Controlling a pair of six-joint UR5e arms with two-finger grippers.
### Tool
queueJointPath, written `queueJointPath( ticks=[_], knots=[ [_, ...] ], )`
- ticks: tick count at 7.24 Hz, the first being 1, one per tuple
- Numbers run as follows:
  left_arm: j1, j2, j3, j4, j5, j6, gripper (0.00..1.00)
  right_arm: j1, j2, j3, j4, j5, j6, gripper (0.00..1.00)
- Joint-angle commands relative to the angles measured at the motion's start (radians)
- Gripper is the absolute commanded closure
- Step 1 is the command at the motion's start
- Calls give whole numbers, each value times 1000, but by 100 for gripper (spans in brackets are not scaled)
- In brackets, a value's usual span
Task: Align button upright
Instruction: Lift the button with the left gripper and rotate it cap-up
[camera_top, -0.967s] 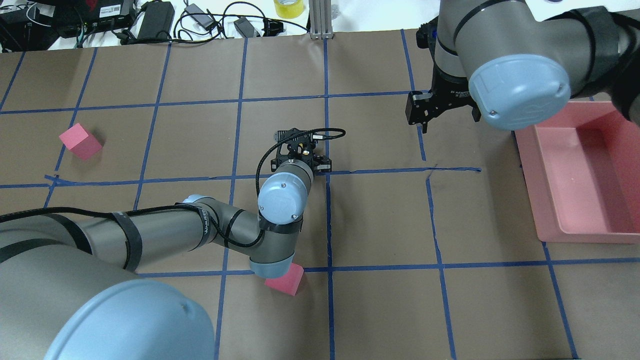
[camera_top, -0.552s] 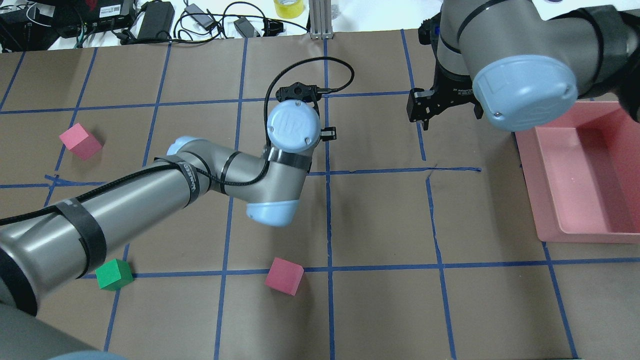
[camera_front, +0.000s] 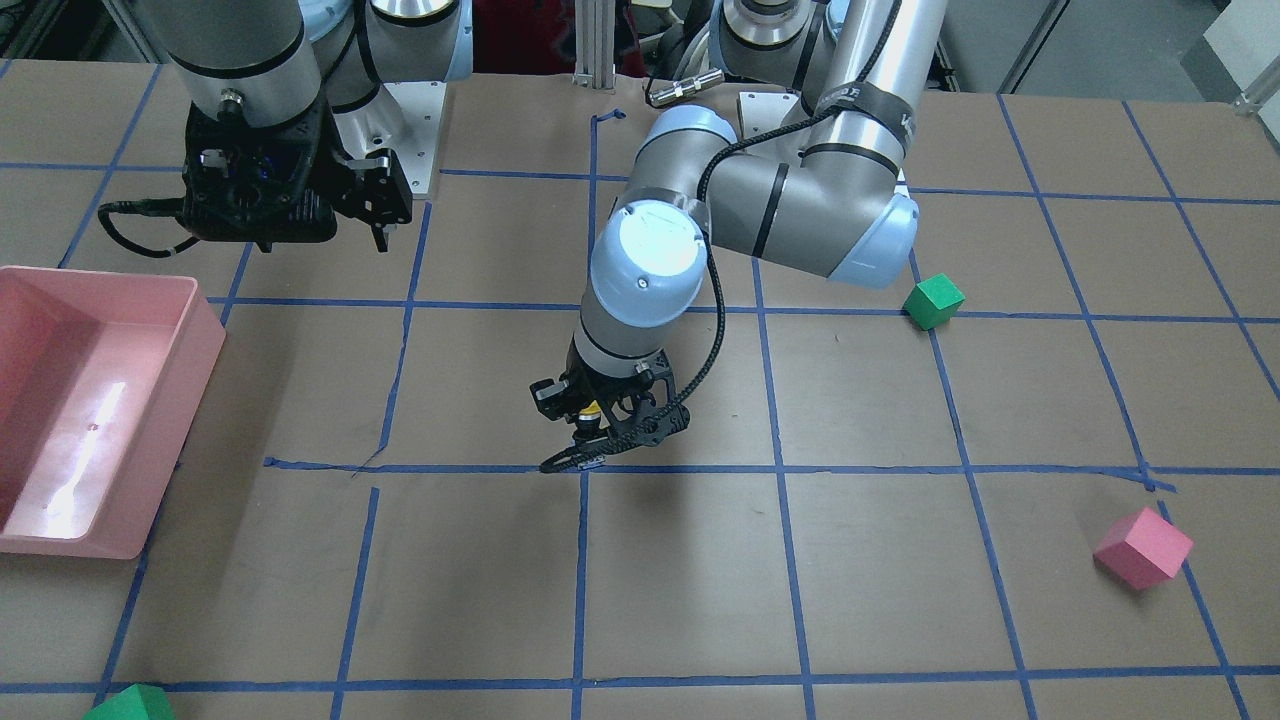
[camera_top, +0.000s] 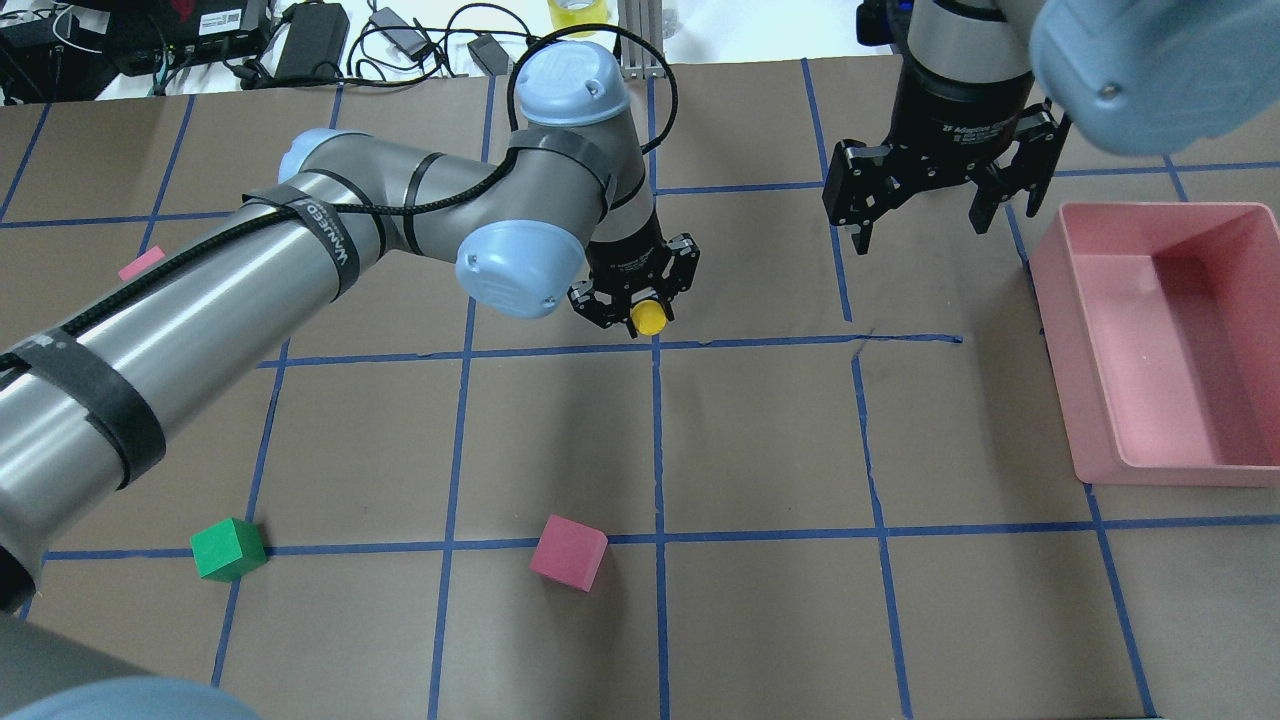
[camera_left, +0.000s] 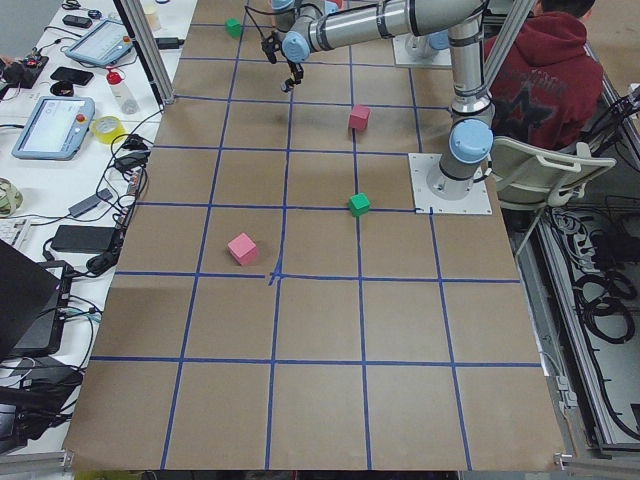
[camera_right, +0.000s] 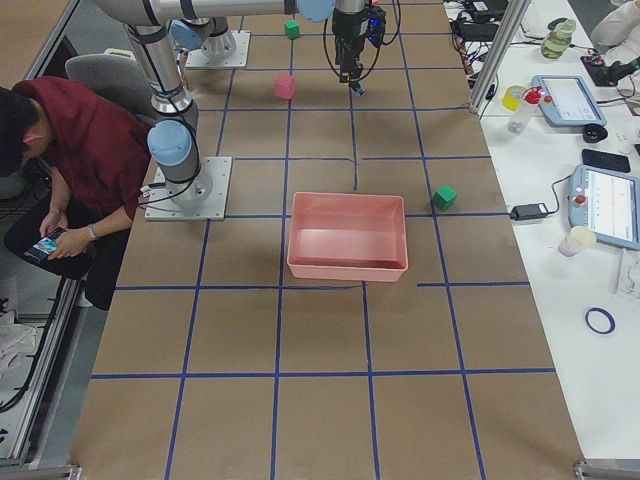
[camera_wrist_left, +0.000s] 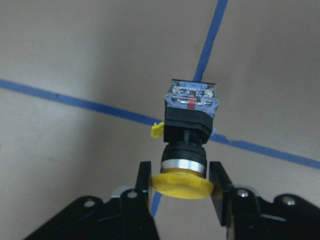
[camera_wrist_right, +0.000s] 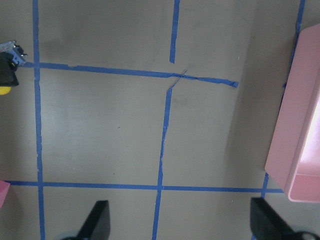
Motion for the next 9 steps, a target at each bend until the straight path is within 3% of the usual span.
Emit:
queueJointPath(
  ticks=[1,2,5,9],
  knots=[
    [104,-61,36,-95,-227,-18,100,-6,7,-24,48,109,-4,0],
    [106,-120,86,-113,-247,-19,100,-18,9,-21,66,128,-13,0],
    [106,-222,270,-366,-246,-18,100,-22,13,-15,73,114,-29,0],
    [128,-218,233,-373,-236,-13,100,-32,16,13,79,113,-26,0]
  ],
)
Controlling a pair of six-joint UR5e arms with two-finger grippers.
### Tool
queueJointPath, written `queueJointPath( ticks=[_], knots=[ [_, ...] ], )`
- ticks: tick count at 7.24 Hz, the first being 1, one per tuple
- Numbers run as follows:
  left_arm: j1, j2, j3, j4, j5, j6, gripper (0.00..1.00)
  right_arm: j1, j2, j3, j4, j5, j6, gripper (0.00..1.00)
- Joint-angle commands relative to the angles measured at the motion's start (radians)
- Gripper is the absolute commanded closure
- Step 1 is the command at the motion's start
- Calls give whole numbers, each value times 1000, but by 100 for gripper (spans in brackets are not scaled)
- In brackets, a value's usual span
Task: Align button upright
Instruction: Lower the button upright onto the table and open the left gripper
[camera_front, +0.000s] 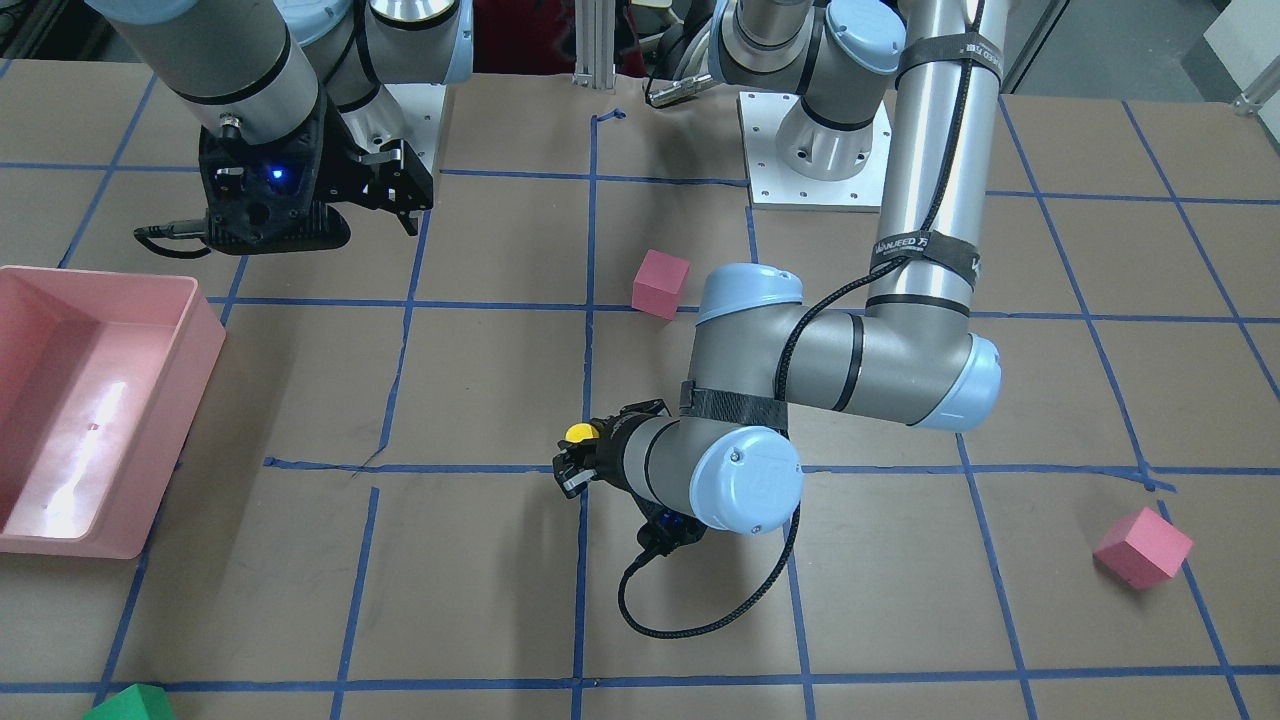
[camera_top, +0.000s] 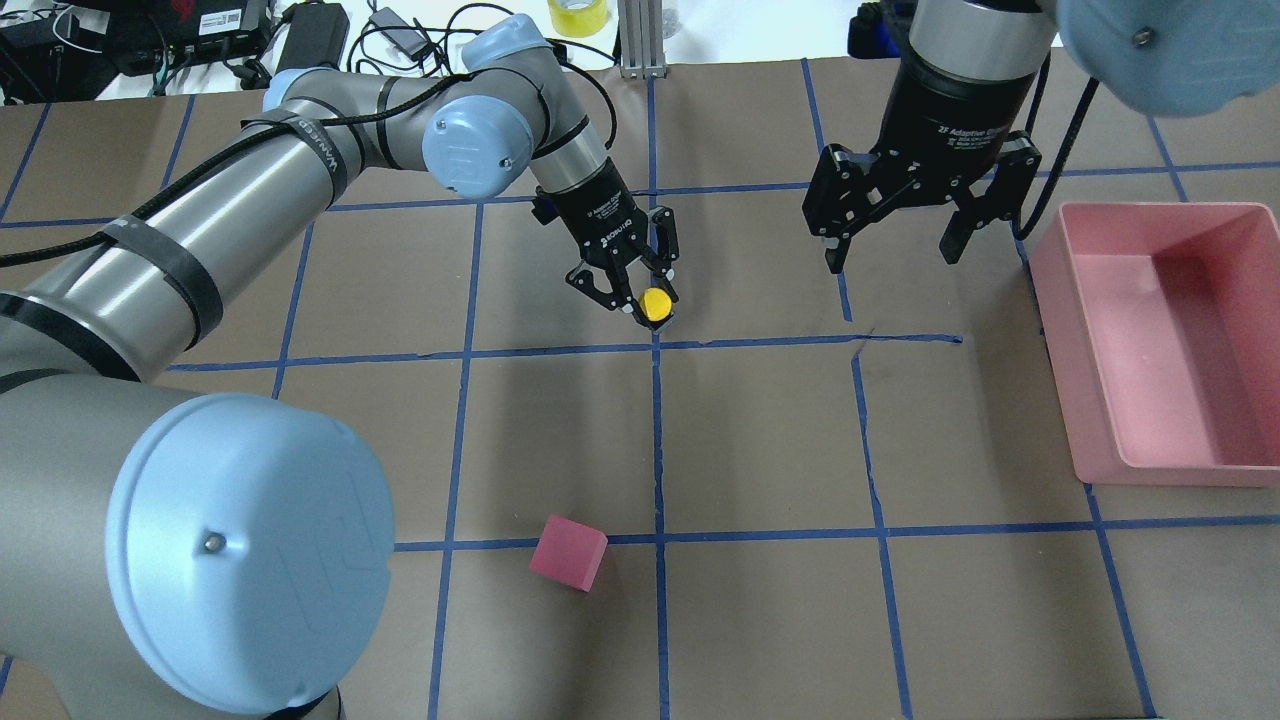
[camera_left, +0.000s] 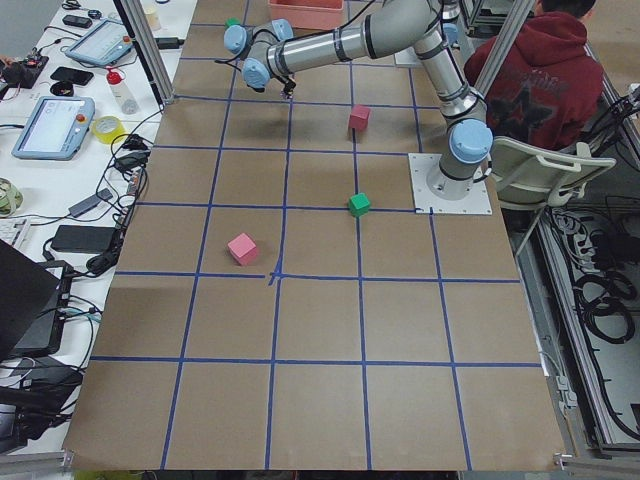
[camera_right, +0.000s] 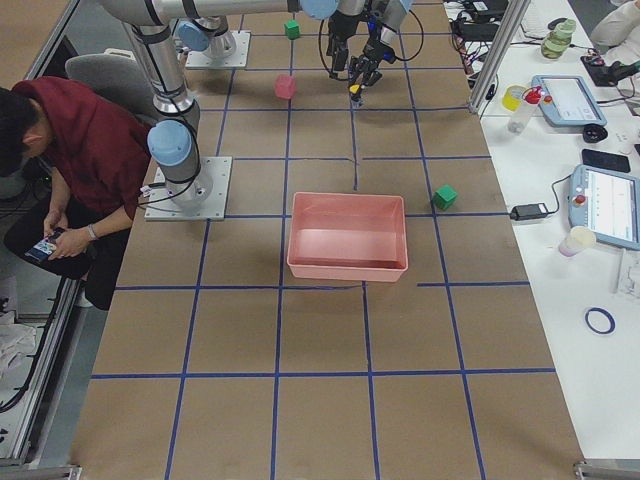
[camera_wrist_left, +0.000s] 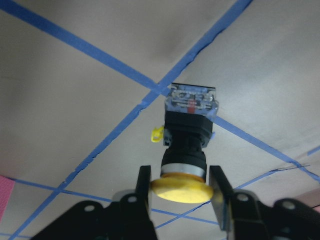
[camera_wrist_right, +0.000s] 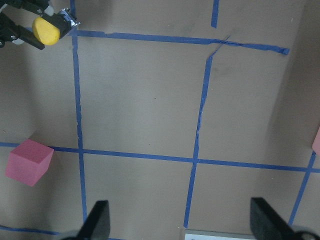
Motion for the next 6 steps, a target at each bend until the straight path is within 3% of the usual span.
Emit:
queueJointPath(
  ticks=[1,4,5,6],
  knots=[
    [20,7,-34,6,5,6,100,-1,0,11,-2,-4,6,0],
    [21,9,-29,11,-7,0,100,-1,2,29,-15,1,0,0],
    [21,10,-28,23,0,9,75,-1,2,29,-15,-1,3,0],
    [23,9,-30,24,2,14,63,-1,2,29,-17,-4,3,0]
  ],
)
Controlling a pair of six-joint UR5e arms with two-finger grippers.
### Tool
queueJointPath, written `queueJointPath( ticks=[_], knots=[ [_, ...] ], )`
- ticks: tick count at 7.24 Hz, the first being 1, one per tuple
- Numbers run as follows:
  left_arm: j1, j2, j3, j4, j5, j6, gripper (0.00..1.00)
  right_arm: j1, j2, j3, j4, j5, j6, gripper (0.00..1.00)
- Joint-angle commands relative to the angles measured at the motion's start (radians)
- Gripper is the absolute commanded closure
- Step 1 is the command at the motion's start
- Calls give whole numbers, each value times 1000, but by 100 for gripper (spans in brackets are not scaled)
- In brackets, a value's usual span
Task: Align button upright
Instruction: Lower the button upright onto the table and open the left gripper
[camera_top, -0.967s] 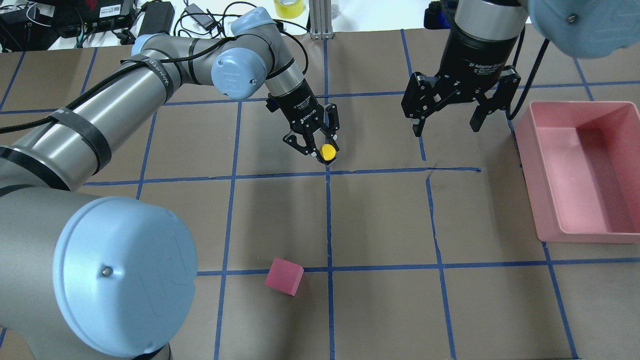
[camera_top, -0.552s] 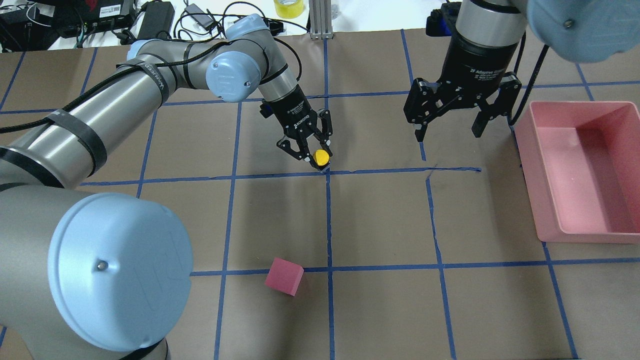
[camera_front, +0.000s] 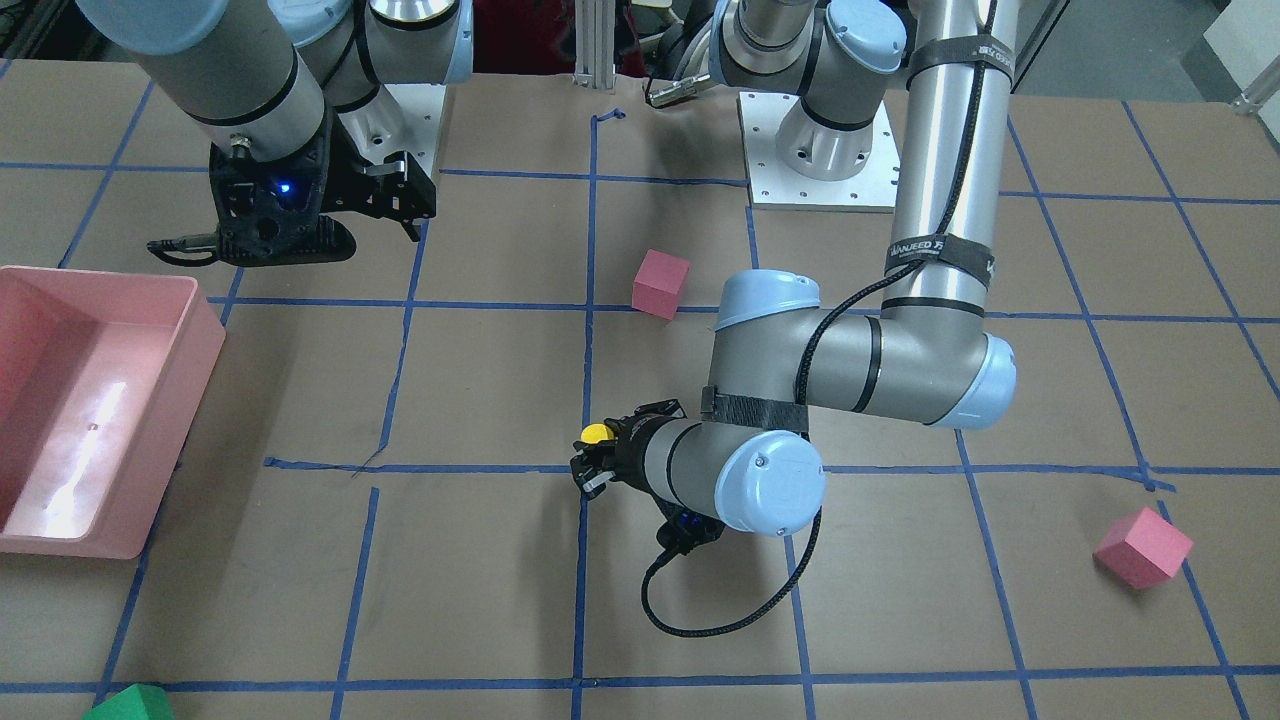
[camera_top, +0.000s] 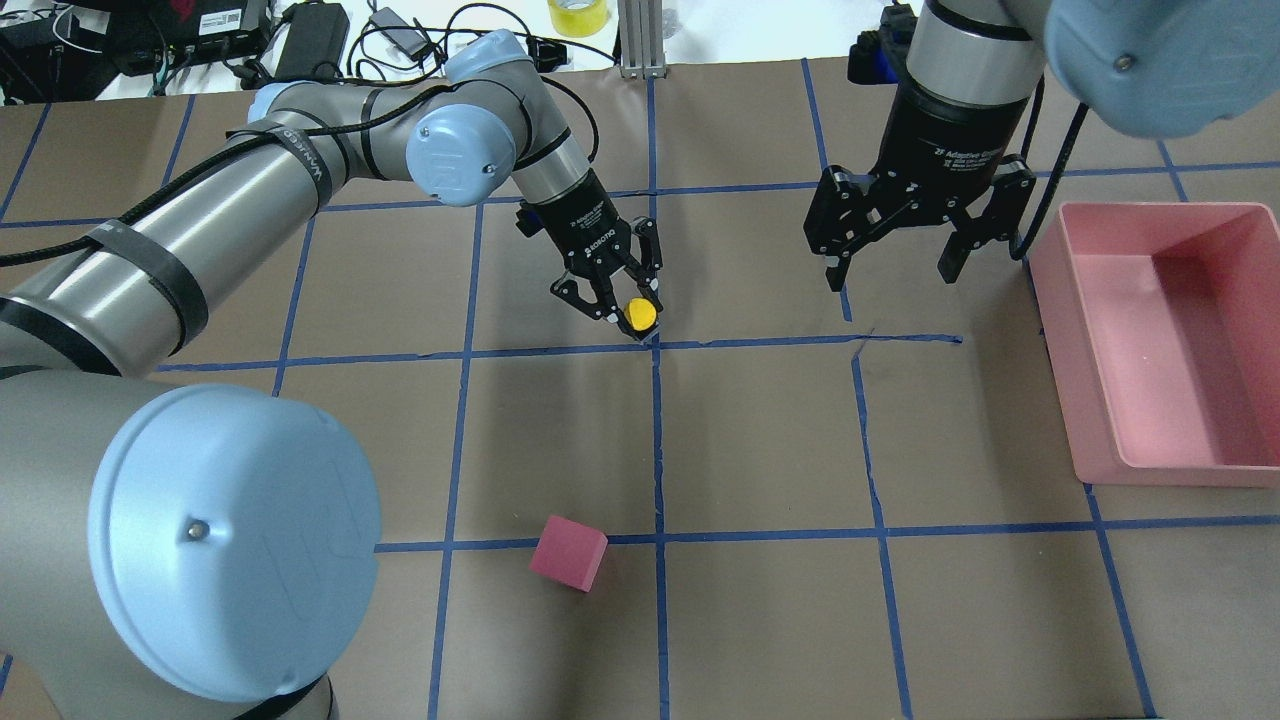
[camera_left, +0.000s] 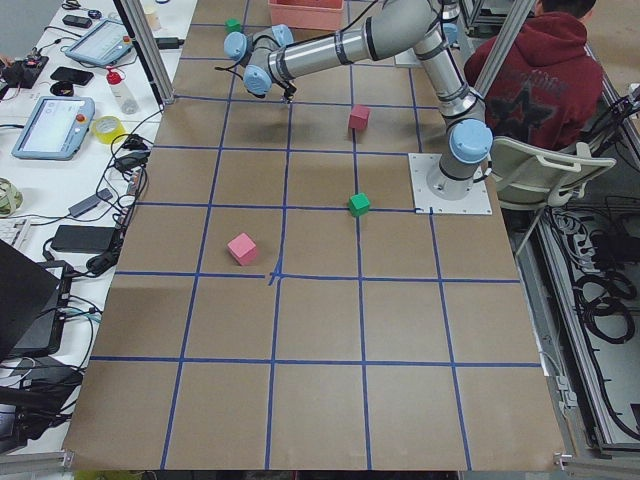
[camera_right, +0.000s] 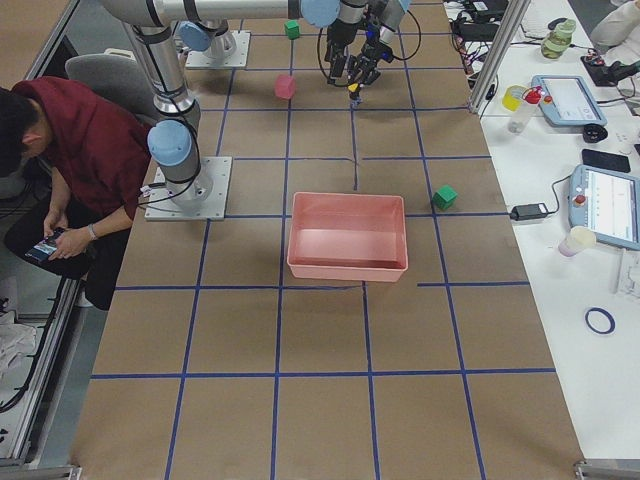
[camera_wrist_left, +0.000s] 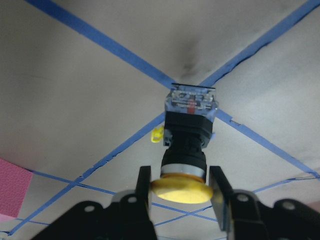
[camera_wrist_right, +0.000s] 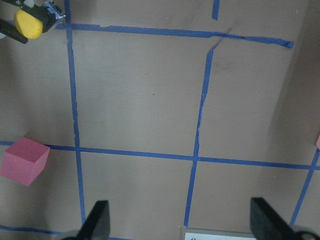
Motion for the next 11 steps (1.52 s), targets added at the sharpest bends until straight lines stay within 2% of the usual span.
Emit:
queueJointPath(
  ticks=[1,5,6,7,8,11],
  knots=[
    [0,0,-2,12,2,6,62,0,0,1,-1,-4,8,0],
    [0,3,-2,13,1,14,62,0,-1,2,-1,-5,9,0],
    [0,4,-2,13,1,14,57,2,-1,2,-1,-5,10,0],
    [0,4,-4,13,2,14,24,2,-1,2,1,-5,9,0],
    [1,12,-7,27,2,23,0,2,-1,2,-1,-4,10,0],
    [1,18,-5,29,7,26,0,2,0,4,1,-4,12,0]
  ],
)
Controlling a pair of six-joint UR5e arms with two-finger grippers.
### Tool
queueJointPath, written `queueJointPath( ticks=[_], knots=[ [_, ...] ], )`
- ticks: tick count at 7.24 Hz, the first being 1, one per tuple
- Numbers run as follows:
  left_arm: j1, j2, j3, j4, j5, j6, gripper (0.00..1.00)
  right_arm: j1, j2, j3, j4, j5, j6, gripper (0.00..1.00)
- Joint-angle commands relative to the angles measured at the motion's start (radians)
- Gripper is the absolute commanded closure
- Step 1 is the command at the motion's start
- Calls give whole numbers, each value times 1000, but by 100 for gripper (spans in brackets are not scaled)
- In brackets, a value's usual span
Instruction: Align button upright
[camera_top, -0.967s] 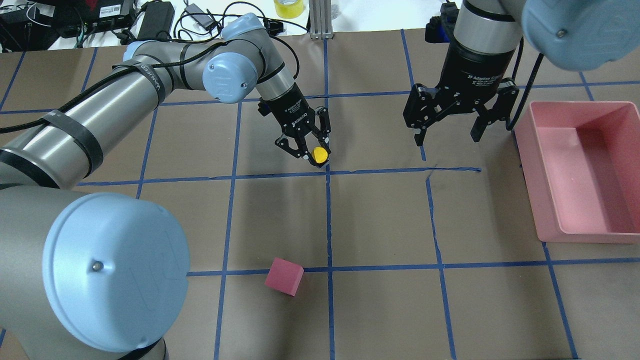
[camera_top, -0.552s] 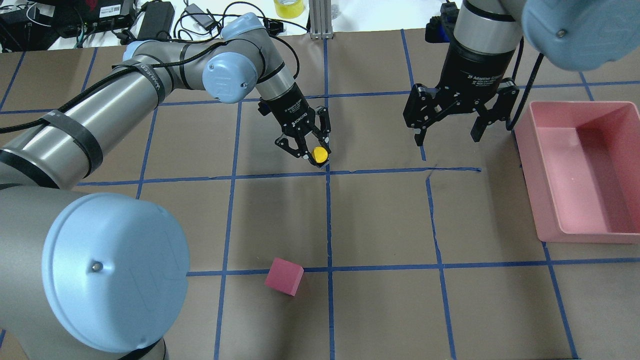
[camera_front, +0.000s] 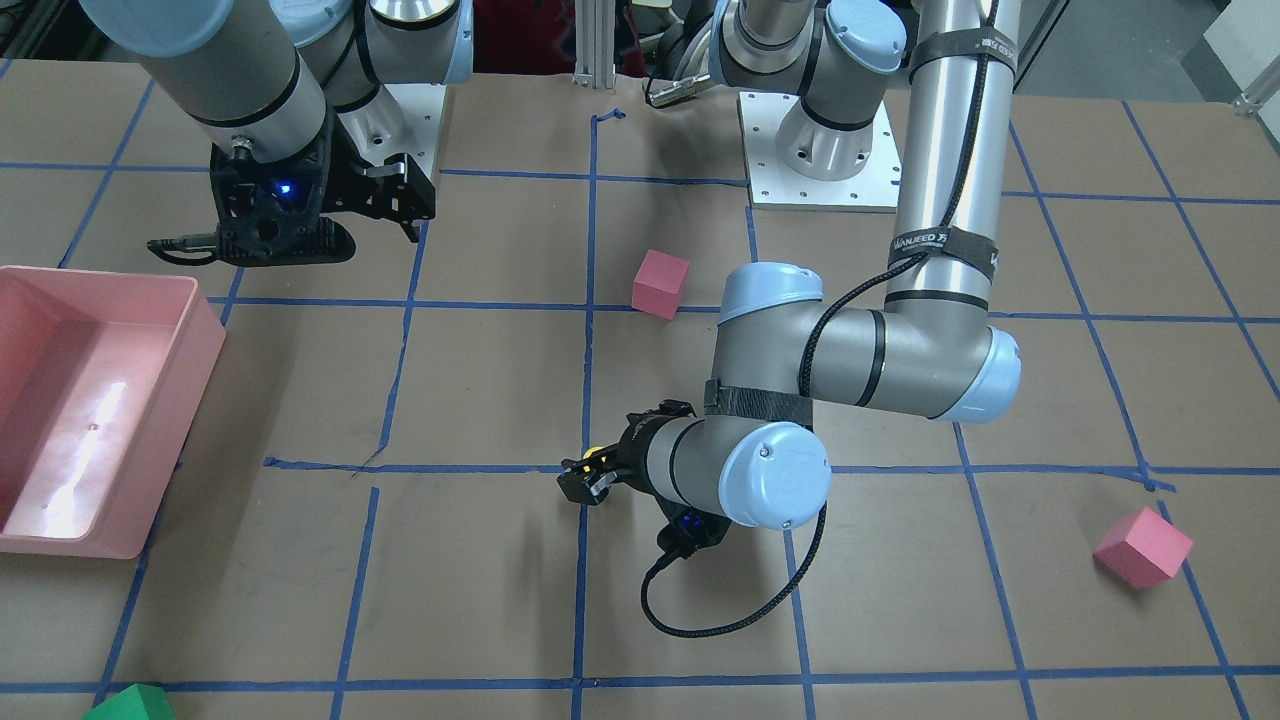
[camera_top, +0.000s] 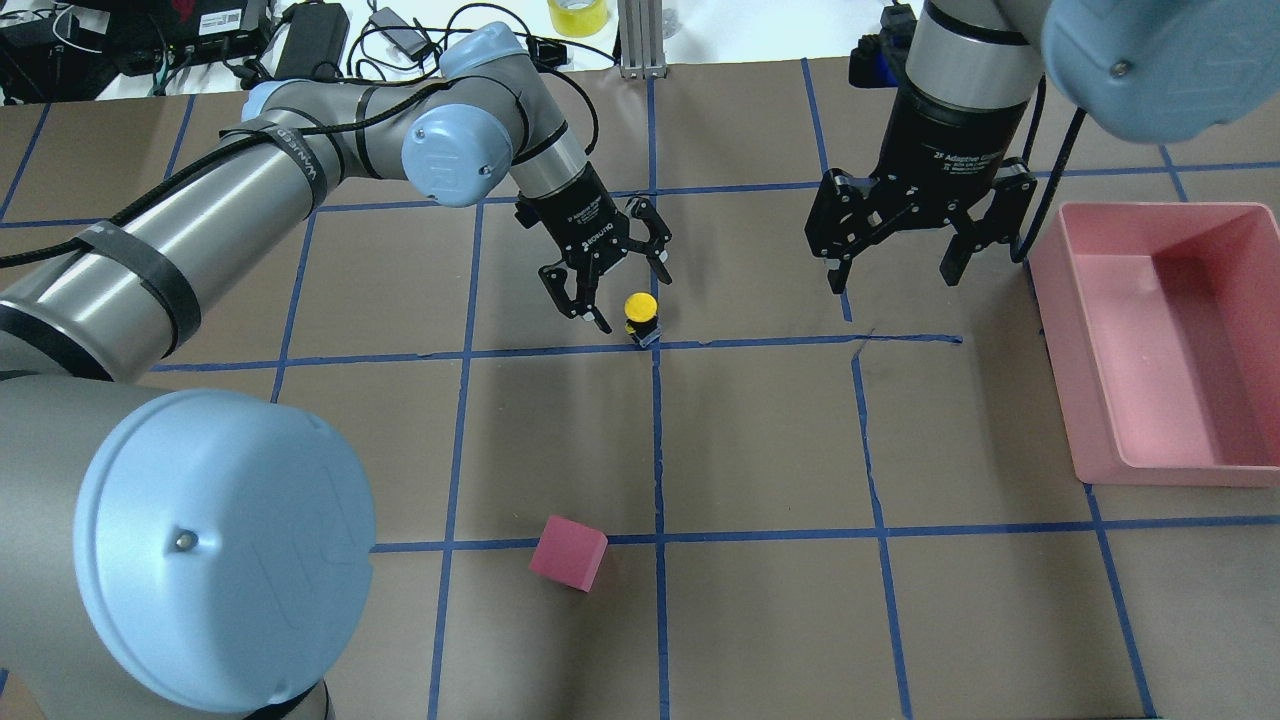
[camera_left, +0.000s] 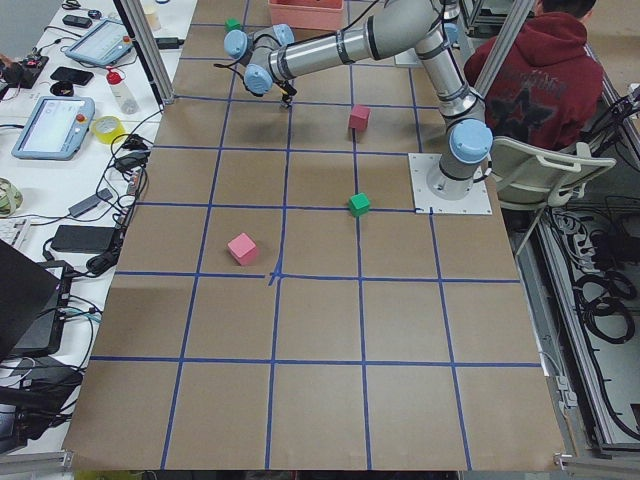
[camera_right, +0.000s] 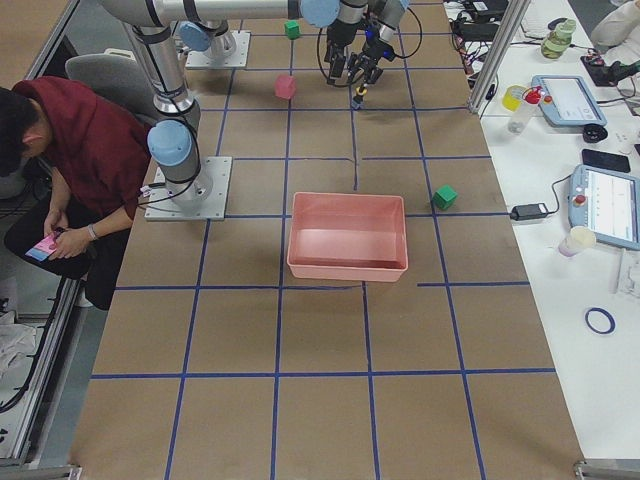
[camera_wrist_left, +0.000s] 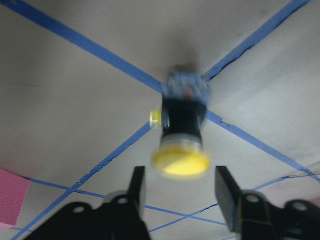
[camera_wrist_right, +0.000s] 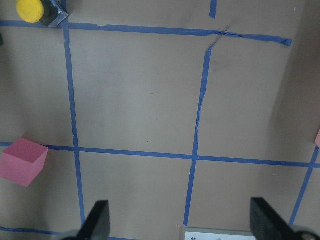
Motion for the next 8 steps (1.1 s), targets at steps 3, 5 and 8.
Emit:
queueJointPath(
  ticks=[3,5,8],
  knots=[
    [110,208,17,-158,137,203,0,2,1,5,0,0,0,0],
    [121,388,16,-218,283,419,0,2,1,9,0,-1,-2,0],
    [129,585,-45,-214,459,771,0,2,0,9,-1,-1,-2,0]
  ],
)
